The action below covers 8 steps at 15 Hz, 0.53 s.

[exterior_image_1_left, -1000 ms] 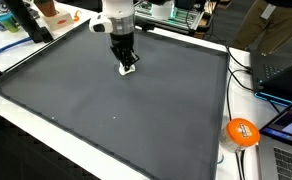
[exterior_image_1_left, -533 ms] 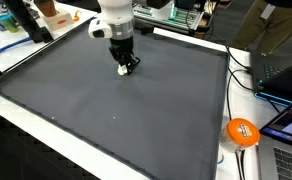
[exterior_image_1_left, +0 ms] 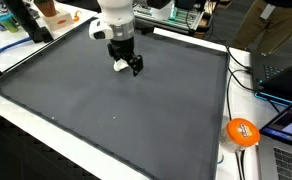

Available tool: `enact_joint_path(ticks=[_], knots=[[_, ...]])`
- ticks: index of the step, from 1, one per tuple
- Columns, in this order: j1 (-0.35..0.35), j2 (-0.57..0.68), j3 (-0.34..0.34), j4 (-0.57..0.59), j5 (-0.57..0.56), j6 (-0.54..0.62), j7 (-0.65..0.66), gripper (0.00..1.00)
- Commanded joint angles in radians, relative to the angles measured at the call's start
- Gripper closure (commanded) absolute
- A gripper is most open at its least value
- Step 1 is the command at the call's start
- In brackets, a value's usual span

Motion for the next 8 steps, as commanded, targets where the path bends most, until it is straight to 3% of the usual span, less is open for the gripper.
enact_joint_path(ticks=[1,4,8], knots=[[-0.043,-0.006,0.056,0.011,0.082,-0.024,-0.104,0.00],[-0.071,0.001,0.096,0.027,0.162,-0.019,-0.189,0.00],[-0.062,0.057,0.079,0.065,0.150,-0.026,-0.191,0.00]])
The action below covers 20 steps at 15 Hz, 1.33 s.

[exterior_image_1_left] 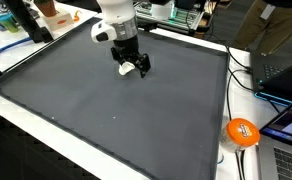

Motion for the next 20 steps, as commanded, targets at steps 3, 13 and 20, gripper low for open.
enact_joint_path(ticks=[3,13,20], knots=[[-0.017,0.095,-0.001,0.060,0.018,-0.042,-0.022,0.00],[0.108,-0.026,-0.103,0.011,-0.186,-0.142,0.143,0.00],[-0.019,-0.029,0.034,0.025,0.027,-0.092,-0.107,0.00]])
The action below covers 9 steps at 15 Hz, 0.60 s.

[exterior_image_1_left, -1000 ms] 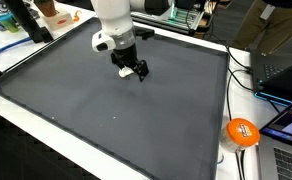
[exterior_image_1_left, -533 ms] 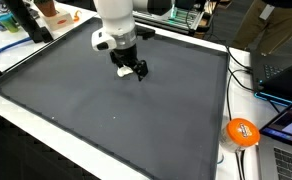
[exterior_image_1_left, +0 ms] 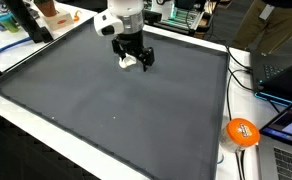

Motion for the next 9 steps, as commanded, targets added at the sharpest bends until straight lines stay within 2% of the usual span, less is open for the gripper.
enact_joint_path(ticks=[1,4,7,9], knots=[[-0.106,0.036,0.089,0.008,0.191,0.056,-0.192,0.00],[-0.193,0.091,0.149,0.035,0.365,0.069,-0.359,0.00],[-0.228,0.130,0.146,0.058,0.401,0.043,-0.412,0.00],[-0.228,0.144,0.128,0.060,0.382,0.047,-0.405,0.00]])
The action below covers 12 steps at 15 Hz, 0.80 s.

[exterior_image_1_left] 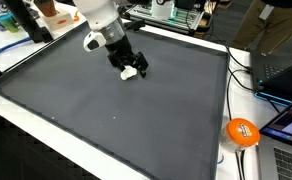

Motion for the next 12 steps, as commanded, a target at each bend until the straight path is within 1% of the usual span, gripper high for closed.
enact_joint_path(ticks=[1,4,5,7,8,9,10,11,12], knots=[[-0.008,0.029,-0.016,0.015,-0.014,0.003,0.006,0.00],[0.018,-0.012,-0.047,-0.008,-0.067,-0.038,0.061,0.00],[0.019,-0.024,-0.046,-0.012,-0.074,-0.059,0.066,0.00],[0.057,-0.065,-0.076,-0.036,-0.147,-0.080,0.120,0.00],[0.040,-0.075,-0.051,-0.038,-0.137,-0.096,0.075,0.00],[0.072,-0.087,-0.079,-0.044,-0.190,-0.103,0.130,0.00],[0.048,-0.092,-0.047,-0.043,-0.158,-0.118,0.072,0.00],[0.008,-0.099,0.001,-0.040,-0.090,-0.143,-0.021,0.00],[0.056,-0.103,-0.047,-0.045,-0.152,-0.123,0.074,0.00]])
